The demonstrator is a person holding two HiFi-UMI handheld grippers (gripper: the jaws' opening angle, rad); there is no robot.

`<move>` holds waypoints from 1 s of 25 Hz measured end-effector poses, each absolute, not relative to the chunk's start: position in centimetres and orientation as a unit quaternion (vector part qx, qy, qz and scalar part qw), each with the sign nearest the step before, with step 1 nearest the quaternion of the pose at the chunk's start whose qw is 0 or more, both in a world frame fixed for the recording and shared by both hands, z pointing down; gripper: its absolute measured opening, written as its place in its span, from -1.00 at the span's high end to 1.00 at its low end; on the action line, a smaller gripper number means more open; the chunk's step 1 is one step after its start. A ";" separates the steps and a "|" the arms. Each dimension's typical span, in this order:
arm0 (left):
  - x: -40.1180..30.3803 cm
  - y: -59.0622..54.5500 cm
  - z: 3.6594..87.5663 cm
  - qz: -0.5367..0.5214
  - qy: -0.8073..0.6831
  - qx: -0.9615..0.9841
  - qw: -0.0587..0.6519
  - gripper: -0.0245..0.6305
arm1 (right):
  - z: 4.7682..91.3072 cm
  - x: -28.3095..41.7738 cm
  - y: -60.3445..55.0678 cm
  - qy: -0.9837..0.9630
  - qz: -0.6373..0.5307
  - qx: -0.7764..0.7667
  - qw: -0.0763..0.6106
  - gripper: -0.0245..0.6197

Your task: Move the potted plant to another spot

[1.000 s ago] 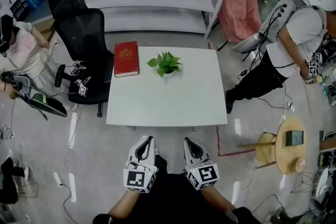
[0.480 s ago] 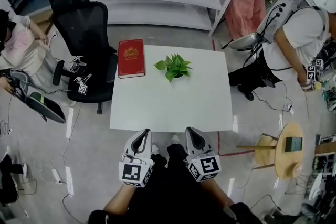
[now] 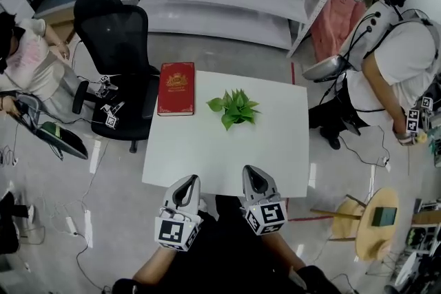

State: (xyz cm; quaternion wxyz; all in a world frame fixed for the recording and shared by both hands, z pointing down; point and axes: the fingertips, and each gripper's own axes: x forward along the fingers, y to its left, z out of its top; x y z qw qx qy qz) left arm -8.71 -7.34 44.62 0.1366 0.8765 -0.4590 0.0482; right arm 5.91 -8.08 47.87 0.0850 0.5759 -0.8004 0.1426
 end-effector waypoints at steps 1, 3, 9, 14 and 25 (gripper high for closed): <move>-8.4 -8.1 44.6 0.050 -0.461 0.876 0.136 0.87 | 48.1 6.2 -8.9 -0.802 0.144 0.573 0.086 0.89; -7.5 -9.6 44.7 0.049 -0.465 0.873 0.138 0.87 | 48.5 6.8 -10.7 -0.806 0.144 0.566 0.092 0.89; -5.1 -13.5 44.8 0.045 -0.470 0.870 0.145 0.87 | 49.6 8.6 -15.5 -0.819 0.134 0.546 0.116 0.89; -4.0 -16.0 45.2 0.050 -0.476 0.866 0.146 0.87 | 51.2 9.7 -18.4 -0.822 0.137 0.533 0.143 0.88; -1.8 -19.2 46.6 0.055 -0.486 0.859 0.152 0.87 | 55.9 9.6 -21.9 -0.849 0.126 0.454 0.241 0.88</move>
